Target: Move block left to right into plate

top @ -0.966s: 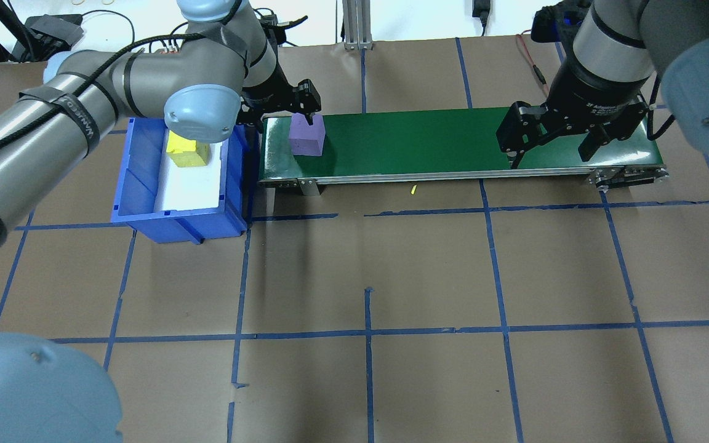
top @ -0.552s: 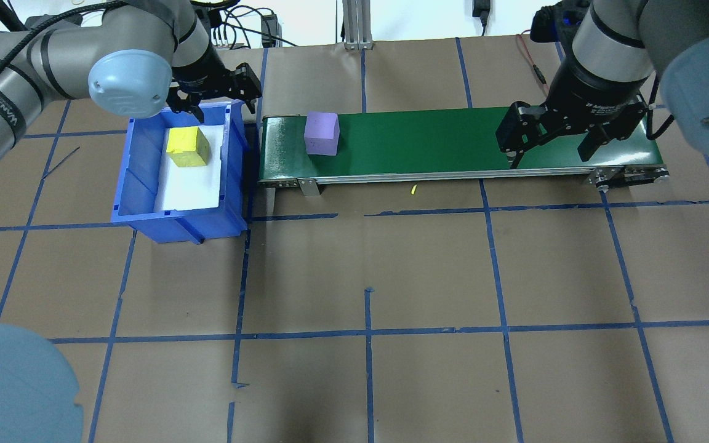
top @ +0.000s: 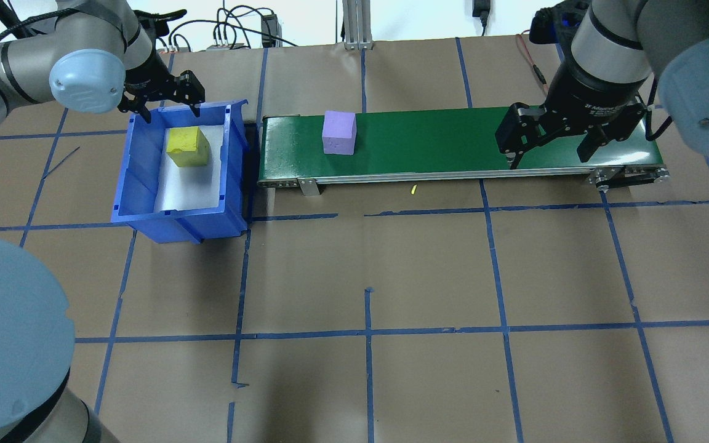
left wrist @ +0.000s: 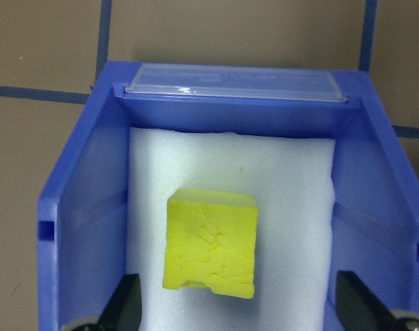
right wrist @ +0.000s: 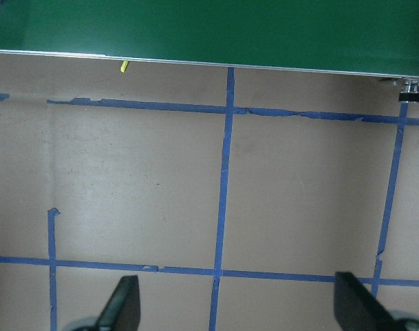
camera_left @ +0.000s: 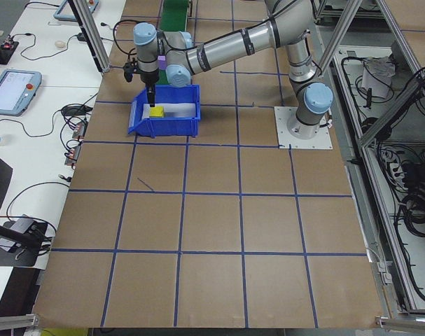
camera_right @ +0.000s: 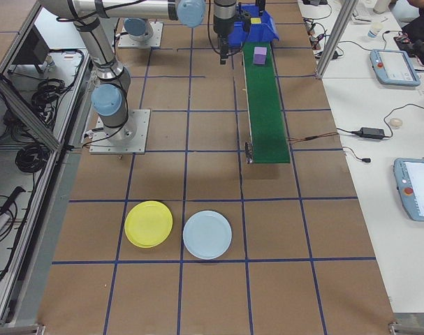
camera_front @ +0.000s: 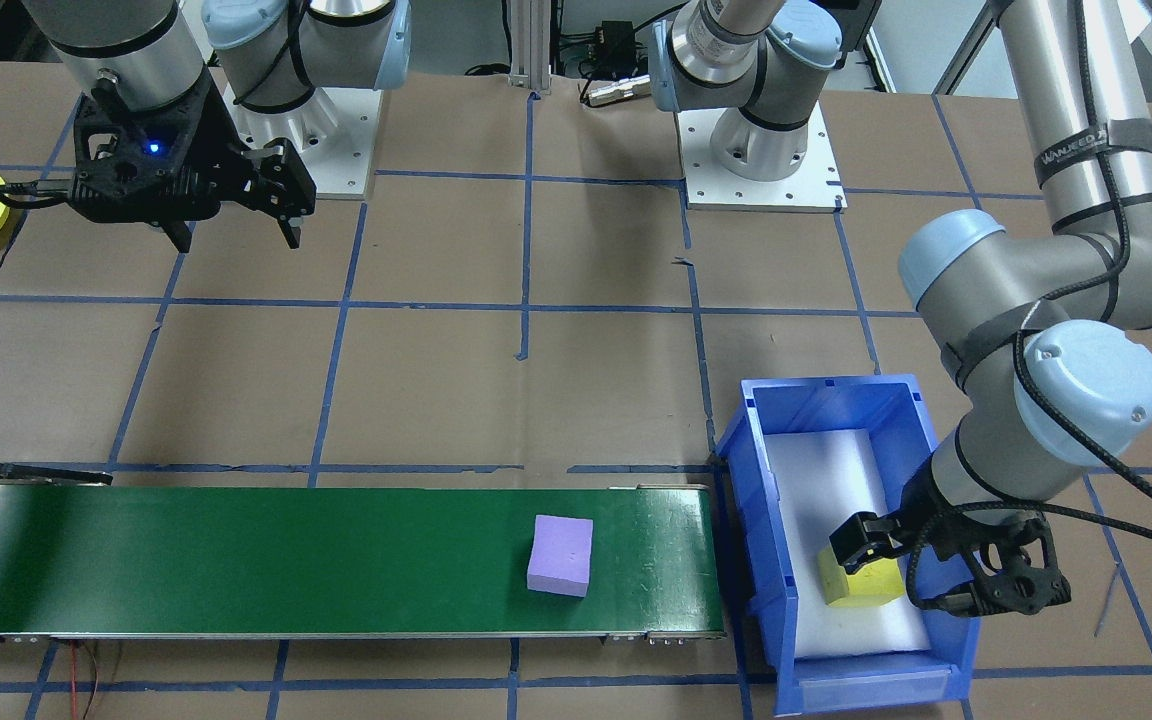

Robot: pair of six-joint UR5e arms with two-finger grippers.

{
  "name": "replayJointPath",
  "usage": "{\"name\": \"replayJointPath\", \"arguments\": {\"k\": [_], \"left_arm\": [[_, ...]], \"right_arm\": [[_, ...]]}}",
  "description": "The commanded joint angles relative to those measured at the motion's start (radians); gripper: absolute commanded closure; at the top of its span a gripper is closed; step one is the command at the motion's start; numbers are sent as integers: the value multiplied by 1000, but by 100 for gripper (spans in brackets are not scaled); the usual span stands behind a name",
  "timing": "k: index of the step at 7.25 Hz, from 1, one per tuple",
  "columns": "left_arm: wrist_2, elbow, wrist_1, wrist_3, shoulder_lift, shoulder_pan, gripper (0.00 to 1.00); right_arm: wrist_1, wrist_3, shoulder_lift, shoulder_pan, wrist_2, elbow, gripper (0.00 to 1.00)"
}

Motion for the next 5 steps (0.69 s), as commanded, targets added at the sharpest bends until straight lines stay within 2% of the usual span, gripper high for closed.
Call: {"name": "replayJointPath", "arguments": {"k": [1,4,5], "left_arm": [[1,-26,28,0,-32,10,0],[-11,-43,72,-1,-75,10,2],[-14,-42,95,8,-88,10,13]], "right_arm": [[0,-2,0,-2,-1,1,0],[-3,-2,2,-2,-3,-1,0],[-6,-2,0,-2,-1,-2,0]]}}
